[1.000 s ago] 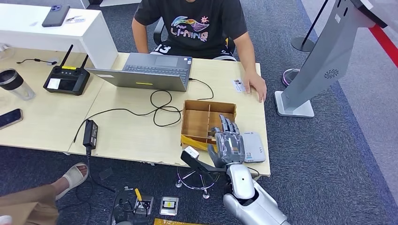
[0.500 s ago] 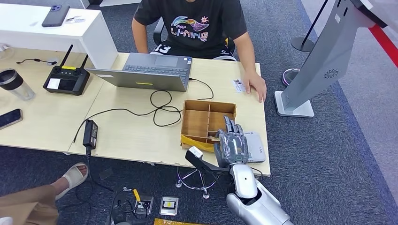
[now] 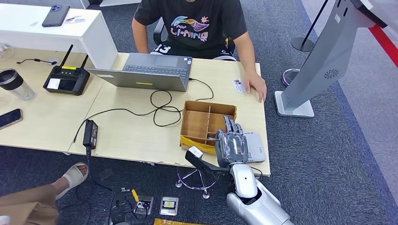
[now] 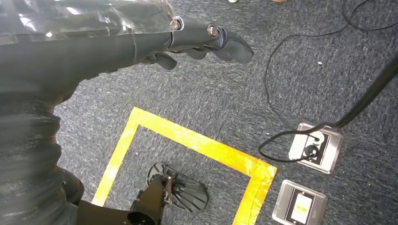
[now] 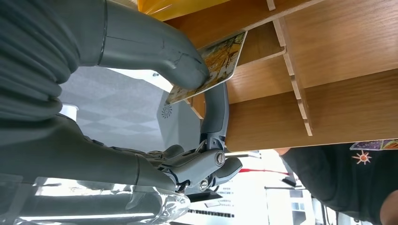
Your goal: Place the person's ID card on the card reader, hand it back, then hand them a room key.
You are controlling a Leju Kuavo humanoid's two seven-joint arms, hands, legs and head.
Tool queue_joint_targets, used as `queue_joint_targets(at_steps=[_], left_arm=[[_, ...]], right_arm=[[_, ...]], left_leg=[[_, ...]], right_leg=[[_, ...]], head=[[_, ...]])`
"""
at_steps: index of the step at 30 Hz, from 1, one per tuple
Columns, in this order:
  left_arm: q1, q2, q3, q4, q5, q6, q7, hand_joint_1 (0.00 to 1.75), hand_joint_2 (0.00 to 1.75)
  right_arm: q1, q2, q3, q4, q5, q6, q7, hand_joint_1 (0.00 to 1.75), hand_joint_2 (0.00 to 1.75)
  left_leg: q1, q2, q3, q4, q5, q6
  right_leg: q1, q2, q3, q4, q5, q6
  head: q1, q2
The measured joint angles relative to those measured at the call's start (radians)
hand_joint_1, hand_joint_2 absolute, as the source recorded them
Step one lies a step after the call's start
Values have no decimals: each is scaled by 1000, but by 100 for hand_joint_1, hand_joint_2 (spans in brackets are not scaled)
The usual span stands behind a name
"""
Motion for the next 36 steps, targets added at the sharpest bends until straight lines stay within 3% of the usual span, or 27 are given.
queue_joint_targets(at_steps=[15, 29, 36], left_arm=[[1, 0, 41, 1, -26, 0, -3, 0, 175], [-8, -6, 85, 7, -98, 0, -11, 0, 175], [-38, -26, 85, 12, -136, -1, 26, 0, 175]], right_arm=[[-7, 1, 2, -38, 27, -47, -13, 159, 175], [-26, -37, -14, -413, 157, -103, -18, 164, 175], [-114, -41, -13, -440, 184, -150, -20, 174, 175]], left_leg=[[0, 0, 0, 0, 0, 0], [0, 0, 0, 0, 0, 0], [0, 0, 0, 0, 0, 0]], right_leg=[[0, 0, 0, 0, 0, 0], [0, 0, 0, 0, 0, 0], [0, 1, 0, 0, 1, 0]], head=[[0, 0], [0, 0], [0, 0]])
